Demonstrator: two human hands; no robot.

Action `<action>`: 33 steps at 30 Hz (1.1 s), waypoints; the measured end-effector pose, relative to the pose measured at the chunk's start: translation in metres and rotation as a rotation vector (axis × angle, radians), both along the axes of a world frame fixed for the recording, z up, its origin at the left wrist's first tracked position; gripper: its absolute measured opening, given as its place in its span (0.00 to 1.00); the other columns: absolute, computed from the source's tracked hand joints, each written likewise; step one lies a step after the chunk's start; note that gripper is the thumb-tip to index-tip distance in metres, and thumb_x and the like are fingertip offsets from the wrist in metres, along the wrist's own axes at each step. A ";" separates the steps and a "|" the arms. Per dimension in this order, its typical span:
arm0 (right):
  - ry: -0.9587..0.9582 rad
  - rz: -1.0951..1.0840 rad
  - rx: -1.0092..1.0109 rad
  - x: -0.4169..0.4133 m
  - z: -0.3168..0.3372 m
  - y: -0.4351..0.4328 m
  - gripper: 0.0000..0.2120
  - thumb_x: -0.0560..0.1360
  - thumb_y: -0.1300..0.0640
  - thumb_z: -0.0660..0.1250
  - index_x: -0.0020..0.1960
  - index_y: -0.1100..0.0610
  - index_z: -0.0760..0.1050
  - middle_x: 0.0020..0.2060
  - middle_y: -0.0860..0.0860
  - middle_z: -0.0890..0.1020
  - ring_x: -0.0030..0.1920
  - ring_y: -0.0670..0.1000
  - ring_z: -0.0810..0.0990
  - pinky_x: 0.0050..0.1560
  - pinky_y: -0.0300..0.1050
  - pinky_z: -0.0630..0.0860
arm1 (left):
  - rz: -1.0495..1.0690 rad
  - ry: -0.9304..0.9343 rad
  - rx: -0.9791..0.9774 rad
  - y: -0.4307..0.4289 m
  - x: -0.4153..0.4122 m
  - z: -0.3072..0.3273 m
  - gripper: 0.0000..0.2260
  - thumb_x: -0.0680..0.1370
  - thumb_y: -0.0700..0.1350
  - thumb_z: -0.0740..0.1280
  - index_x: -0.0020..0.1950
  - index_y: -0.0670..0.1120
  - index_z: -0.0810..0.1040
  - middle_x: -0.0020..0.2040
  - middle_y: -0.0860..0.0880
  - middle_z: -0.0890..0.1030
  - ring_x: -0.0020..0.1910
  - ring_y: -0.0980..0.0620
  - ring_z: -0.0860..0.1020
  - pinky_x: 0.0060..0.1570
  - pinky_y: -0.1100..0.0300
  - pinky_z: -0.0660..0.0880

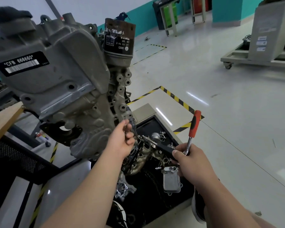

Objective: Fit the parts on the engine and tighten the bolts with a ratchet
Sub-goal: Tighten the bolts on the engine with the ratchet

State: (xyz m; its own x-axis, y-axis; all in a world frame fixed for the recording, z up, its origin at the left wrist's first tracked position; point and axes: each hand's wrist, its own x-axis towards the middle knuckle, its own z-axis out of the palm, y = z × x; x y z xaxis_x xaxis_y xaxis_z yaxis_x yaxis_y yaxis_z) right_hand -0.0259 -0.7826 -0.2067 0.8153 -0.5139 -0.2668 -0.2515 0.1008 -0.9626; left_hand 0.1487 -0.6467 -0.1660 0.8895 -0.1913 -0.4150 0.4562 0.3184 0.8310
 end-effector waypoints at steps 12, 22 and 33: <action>-0.011 0.021 0.033 0.010 0.002 0.020 0.00 0.77 0.57 0.66 0.47 0.53 0.75 0.39 0.53 0.83 0.31 0.49 0.82 0.31 0.42 0.77 | -0.292 -0.018 0.735 0.079 -0.035 -0.052 0.08 0.80 0.45 0.64 0.45 0.43 0.79 0.33 0.50 0.75 0.20 0.58 0.62 0.18 0.69 0.55; -0.126 -0.053 0.147 0.042 0.014 0.055 0.01 0.78 0.58 0.64 0.49 0.53 0.74 0.41 0.57 0.83 0.22 0.43 0.74 0.25 0.36 0.71 | -0.371 -0.125 0.844 0.096 -0.052 -0.070 0.10 0.79 0.47 0.66 0.43 0.43 0.80 0.32 0.49 0.75 0.18 0.57 0.62 0.19 0.68 0.58; -0.067 -0.129 0.278 0.042 0.004 0.049 0.03 0.78 0.58 0.64 0.51 0.55 0.74 0.43 0.57 0.84 0.22 0.46 0.73 0.26 0.39 0.73 | -0.181 0.048 0.573 0.100 -0.046 -0.066 0.12 0.82 0.49 0.61 0.41 0.45 0.72 0.27 0.53 0.69 0.20 0.57 0.61 0.18 0.68 0.54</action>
State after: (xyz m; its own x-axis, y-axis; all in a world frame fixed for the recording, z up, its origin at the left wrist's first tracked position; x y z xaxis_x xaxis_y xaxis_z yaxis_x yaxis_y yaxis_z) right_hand 0.0161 -0.7332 -0.2024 0.7687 -0.5289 -0.3596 -0.1565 0.3897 -0.9076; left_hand 0.1025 -0.5468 -0.2315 0.8412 -0.0718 -0.5360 0.5029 -0.2607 0.8241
